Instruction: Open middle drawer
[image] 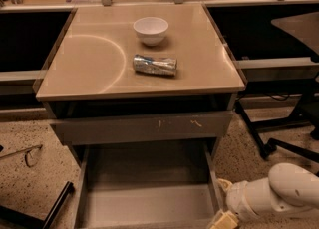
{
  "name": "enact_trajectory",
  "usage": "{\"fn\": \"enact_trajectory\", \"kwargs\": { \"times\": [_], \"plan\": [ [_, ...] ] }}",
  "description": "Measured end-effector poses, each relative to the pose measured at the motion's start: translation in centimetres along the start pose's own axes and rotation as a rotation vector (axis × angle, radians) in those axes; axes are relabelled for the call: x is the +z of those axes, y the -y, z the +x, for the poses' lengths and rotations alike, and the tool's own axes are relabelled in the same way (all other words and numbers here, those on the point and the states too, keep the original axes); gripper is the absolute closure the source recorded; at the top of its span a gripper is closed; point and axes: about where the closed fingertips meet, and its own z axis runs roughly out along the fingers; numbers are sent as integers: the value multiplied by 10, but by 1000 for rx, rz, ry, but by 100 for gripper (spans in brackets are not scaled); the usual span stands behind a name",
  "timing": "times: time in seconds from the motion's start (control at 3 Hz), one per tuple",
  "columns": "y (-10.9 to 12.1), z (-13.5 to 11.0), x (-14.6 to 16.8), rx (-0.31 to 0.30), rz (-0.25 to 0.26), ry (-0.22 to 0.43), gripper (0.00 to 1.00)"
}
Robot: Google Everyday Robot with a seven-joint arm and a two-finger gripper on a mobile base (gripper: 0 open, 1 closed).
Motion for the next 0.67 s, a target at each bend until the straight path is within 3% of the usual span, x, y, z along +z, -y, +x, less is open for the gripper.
{"fn": "enact_trajectory", "kwargs": {
  "times": [0.33,0.67],
  "plan": [
    [7,42,-51,118,90,51,0],
    [-3,67,-97,177,182,92,0]
  ]
}}
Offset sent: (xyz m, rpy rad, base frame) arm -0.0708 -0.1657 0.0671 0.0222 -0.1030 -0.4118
